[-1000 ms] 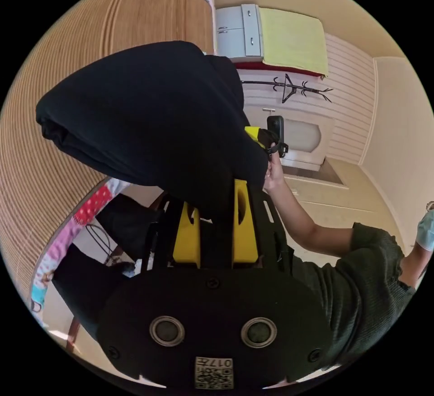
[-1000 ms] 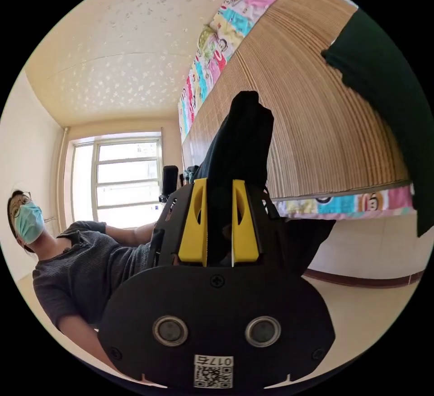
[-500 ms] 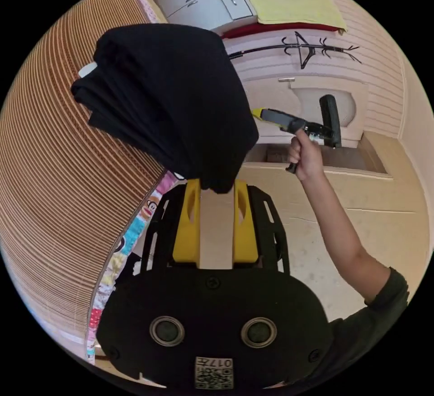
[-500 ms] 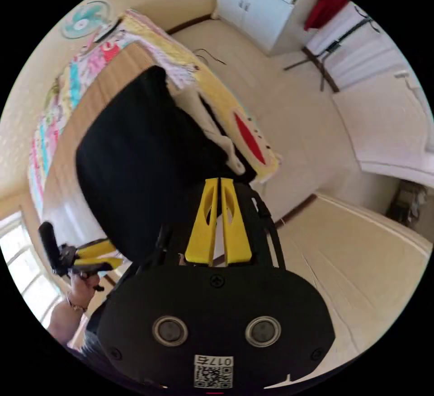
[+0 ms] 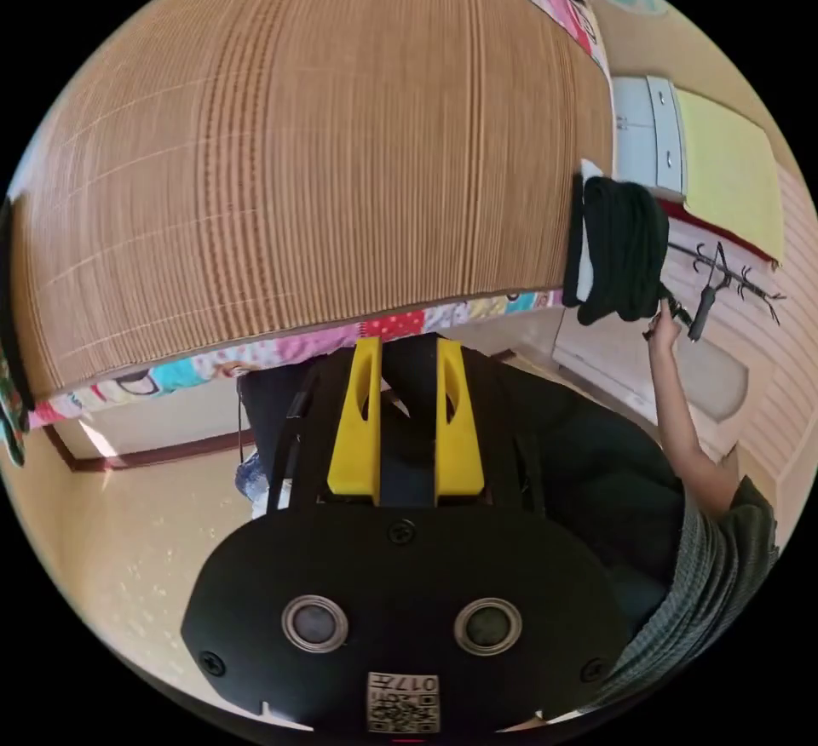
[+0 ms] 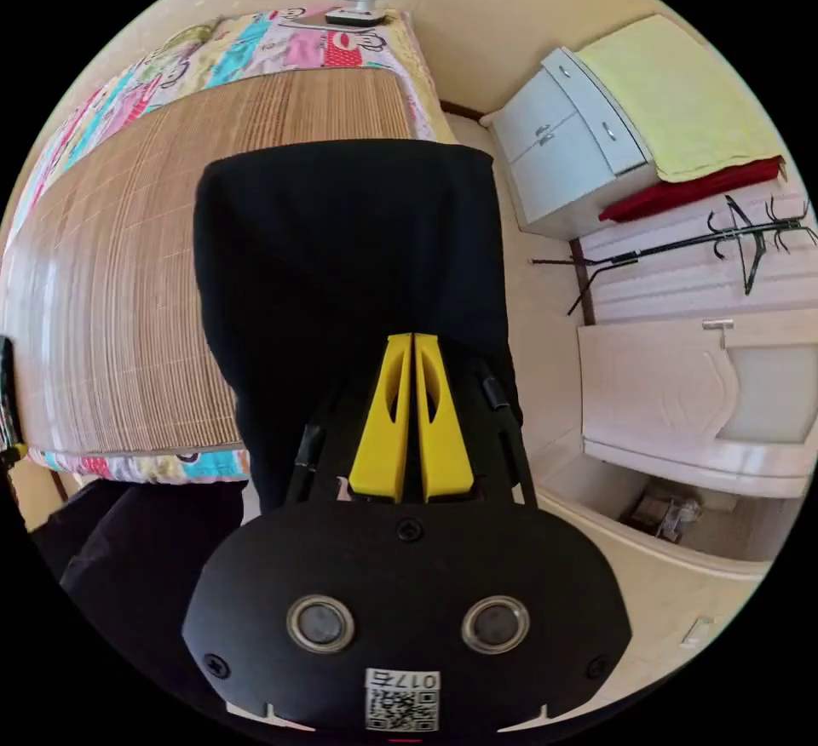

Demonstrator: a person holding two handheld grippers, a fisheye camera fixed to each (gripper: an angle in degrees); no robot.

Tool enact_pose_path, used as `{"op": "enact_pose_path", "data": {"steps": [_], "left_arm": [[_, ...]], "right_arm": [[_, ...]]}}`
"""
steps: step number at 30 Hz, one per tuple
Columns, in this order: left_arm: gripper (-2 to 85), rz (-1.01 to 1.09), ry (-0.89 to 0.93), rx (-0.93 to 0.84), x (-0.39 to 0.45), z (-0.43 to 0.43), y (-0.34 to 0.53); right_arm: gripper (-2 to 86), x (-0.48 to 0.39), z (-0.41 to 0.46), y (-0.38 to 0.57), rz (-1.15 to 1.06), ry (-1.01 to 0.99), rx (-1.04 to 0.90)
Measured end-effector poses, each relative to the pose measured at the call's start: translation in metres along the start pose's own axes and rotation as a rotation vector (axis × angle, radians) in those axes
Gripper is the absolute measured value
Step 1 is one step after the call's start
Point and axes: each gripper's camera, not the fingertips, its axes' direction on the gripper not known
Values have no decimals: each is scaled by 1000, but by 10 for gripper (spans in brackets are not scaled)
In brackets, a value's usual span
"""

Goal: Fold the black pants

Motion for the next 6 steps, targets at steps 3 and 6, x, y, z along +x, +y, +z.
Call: {"op": "enact_pose_path", "data": {"steps": [3,6], "left_arm": [[100,-109,-15,162,-35,-41,45],[98,-232,30,243,-66,-47,94]], "right_arm": [[5,26,9,-18,257,-34,-63],[5,31,14,-26,325,-148,-100]]}}
